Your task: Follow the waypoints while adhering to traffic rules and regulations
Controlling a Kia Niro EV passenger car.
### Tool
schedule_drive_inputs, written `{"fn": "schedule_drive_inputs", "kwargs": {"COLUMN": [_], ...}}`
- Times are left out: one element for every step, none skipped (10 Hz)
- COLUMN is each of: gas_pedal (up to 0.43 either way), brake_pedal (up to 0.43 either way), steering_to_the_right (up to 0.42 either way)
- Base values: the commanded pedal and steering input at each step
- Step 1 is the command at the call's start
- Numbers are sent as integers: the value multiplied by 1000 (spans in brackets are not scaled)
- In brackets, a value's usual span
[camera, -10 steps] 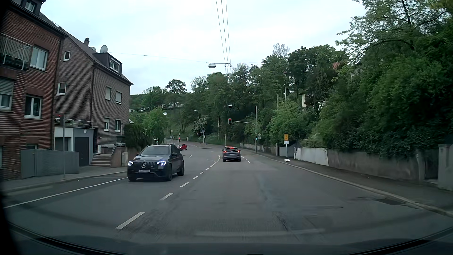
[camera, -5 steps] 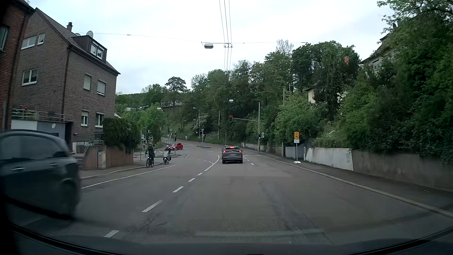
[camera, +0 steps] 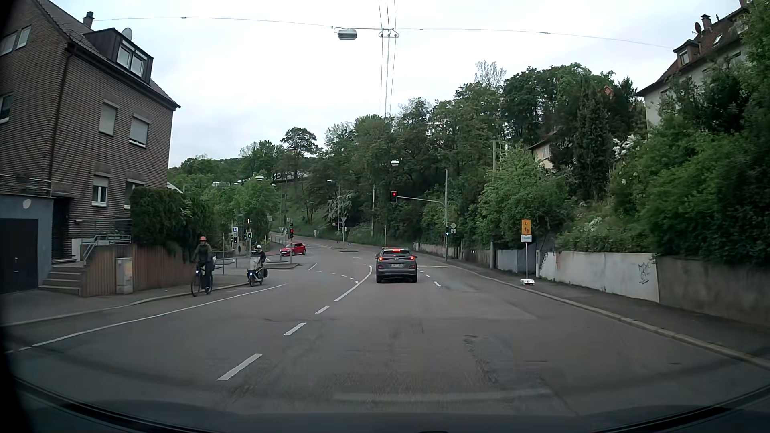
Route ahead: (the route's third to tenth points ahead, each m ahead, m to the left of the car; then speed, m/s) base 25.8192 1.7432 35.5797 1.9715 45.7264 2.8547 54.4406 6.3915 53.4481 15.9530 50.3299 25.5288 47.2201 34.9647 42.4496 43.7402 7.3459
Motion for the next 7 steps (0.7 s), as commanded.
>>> {"fn": "schedule_drive_inputs", "kwargs": {"gas_pedal": [0,0,0,0,0,0,0], "brake_pedal": [287,293,293,293,293,293,287], "steering_to_the_right": [-6,-7,-6,-5,-5,-4,-5]}}
